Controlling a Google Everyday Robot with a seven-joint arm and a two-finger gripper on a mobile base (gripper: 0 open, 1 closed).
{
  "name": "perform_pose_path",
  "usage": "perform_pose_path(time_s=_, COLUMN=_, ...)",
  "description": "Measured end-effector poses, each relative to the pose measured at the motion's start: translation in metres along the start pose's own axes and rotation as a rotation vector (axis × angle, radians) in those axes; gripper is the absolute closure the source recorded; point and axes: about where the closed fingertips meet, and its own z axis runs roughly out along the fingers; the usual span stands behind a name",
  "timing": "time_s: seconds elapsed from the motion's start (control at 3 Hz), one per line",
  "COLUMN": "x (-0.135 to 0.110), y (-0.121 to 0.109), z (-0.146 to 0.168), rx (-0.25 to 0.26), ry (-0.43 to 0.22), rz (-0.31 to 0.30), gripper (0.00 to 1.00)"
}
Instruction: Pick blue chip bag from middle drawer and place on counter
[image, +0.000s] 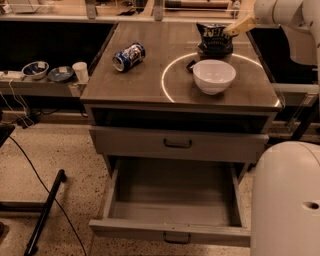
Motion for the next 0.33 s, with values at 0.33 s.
perform_pose_path(time_s=0.33, x=0.0, y=0.0, z=0.0, rx=0.0, ry=0.0, rz=0.0, gripper=0.0)
